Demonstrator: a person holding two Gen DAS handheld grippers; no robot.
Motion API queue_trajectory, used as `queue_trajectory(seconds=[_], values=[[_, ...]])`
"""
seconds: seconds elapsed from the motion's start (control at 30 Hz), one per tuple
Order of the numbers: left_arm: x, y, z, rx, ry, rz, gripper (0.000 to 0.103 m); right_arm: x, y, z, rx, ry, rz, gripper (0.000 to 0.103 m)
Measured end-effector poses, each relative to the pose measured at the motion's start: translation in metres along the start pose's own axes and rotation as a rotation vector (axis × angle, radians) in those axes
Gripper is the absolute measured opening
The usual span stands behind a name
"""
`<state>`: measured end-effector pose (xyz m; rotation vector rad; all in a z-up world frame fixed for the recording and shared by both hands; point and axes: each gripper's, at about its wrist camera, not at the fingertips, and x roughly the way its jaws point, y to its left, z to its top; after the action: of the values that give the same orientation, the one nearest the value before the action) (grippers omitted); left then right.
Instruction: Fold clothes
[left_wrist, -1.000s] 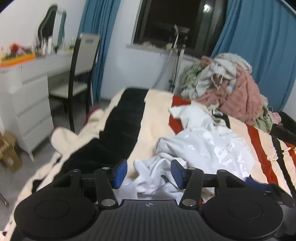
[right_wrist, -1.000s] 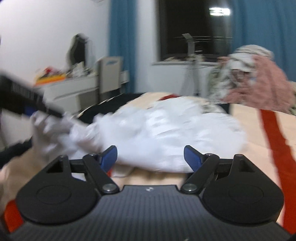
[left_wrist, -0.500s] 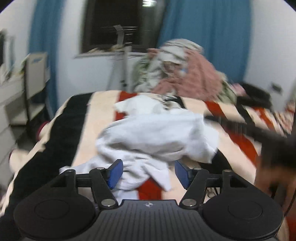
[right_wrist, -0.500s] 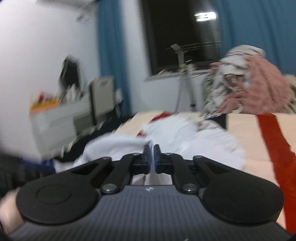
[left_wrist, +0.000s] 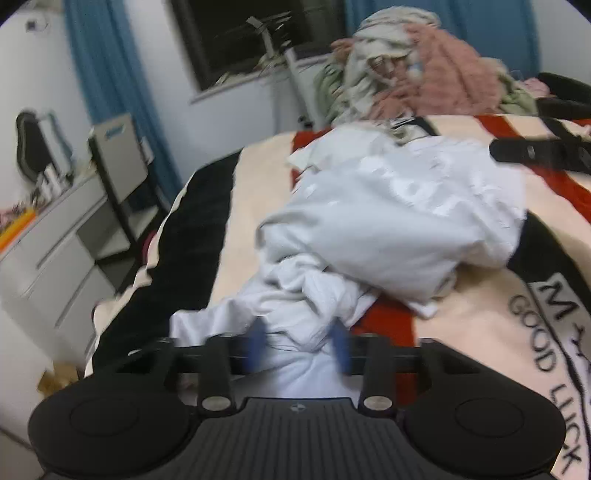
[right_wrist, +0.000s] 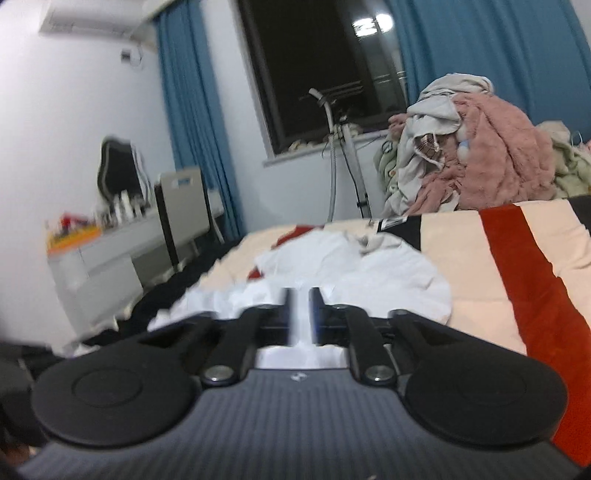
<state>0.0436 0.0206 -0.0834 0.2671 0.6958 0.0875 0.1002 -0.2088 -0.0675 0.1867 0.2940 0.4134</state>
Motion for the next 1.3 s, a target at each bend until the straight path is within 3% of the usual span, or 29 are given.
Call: queue_trajectory(seconds=[0.03, 0.07, 0.13, 0.27, 0.3, 0.33, 0.37, 0.4, 0.43, 0.53, 0.67, 0.83, 0.97, 1.07, 1.3], values=[[0.002, 0.005, 0.000, -0.033, 0.007, -0.010, 0.024, 0.001, 0.006, -0.004, -0.020, 0.009, 0.007, 0.071], [0.004, 0.012, 0.002, -0.073, 0.006, -0.026, 0.013, 0.002, 0.011, -0.007, -0.031, 0.009, 0.036, 0.071], [0.000, 0.025, 0.004, -0.152, -0.024, -0.045, 0.010, 0.005, 0.019, -0.014, -0.061, 0.025, 0.093, 0.071], [-0.022, 0.047, 0.005, -0.303, -0.160, -0.072, 0.007, 0.019, 0.041, -0.032, -0.177, 0.084, 0.174, 0.069], [-0.029, 0.051, 0.005, -0.328, -0.198, -0.072, 0.007, 0.024, 0.047, -0.037, -0.214, 0.104, 0.185, 0.066], [-0.032, 0.054, 0.005, -0.338, -0.211, -0.077, 0.007, 0.031, 0.051, -0.040, -0.242, 0.127, 0.184, 0.052], [-0.035, 0.056, 0.006, -0.347, -0.222, -0.083, 0.007, 0.035, 0.054, -0.042, -0.254, 0.148, 0.180, 0.030], [-0.037, 0.058, 0.006, -0.356, -0.233, -0.089, 0.007, 0.036, 0.054, -0.041, -0.253, 0.152, 0.172, 0.019], [-0.040, 0.060, 0.007, -0.364, -0.243, -0.095, 0.007, 0.035, 0.053, -0.041, -0.249, 0.151, 0.163, 0.017], [-0.049, 0.067, 0.006, -0.401, -0.264, -0.104, 0.007, 0.017, 0.042, -0.022, -0.214, 0.064, 0.122, 0.016], [-0.072, 0.080, 0.007, -0.451, -0.394, -0.131, 0.006, -0.025, 0.015, 0.023, -0.080, -0.113, 0.031, 0.015], [-0.115, 0.087, 0.006, -0.464, -0.573, -0.246, 0.006, -0.097, -0.019, 0.064, 0.054, -0.279, -0.058, 0.015], [-0.156, 0.091, 0.003, -0.425, -0.698, -0.372, 0.006, -0.150, -0.034, 0.076, 0.084, -0.300, -0.124, 0.015], [-0.166, 0.088, 0.005, -0.402, -0.668, -0.445, 0.006, -0.170, -0.054, 0.075, 0.179, -0.227, -0.201, 0.015], [-0.108, 0.049, 0.027, -0.255, -0.347, -0.433, 0.006, -0.124, -0.128, 0.035, 0.445, 0.132, -0.370, 0.017]])
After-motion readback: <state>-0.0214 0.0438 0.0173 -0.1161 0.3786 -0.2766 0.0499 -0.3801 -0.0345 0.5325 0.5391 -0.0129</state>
